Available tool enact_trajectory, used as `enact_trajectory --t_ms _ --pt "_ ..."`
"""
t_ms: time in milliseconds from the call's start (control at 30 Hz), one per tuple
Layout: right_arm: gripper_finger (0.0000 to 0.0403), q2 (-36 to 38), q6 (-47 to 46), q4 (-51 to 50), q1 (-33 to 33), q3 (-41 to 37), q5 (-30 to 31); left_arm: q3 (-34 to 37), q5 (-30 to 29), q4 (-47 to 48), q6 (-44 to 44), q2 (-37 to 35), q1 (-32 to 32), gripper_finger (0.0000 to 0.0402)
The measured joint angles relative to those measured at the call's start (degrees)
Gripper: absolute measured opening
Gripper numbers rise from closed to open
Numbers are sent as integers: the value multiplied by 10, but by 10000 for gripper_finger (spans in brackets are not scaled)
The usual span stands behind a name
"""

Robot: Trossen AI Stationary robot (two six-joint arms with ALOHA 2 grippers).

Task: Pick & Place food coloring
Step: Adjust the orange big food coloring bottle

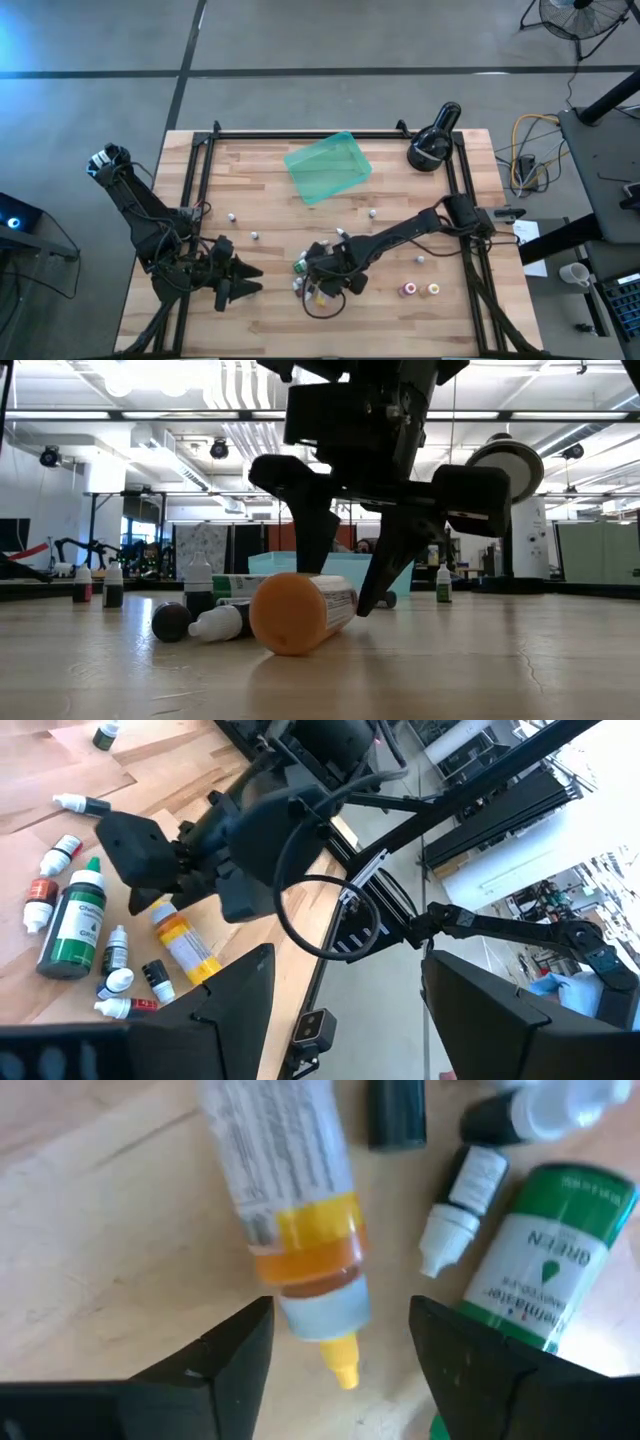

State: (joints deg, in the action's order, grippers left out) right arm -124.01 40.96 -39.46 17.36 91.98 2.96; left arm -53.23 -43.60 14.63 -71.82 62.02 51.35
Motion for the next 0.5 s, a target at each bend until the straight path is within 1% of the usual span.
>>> enact_trajectory --t_ms 167,233,367,500 --pt "237 0 -1 2 7 2 -7 0 0 0 -3 0 0 225" --pt "234 0 -3 2 8 2 -21 0 0 0 -5 0 0 225" --pt "218 0 -3 -4 11 1 -26 0 0 0 -10 0 0 225" --pt "193 0 -3 -6 11 1 -25 0 0 0 -12 0 0 225"
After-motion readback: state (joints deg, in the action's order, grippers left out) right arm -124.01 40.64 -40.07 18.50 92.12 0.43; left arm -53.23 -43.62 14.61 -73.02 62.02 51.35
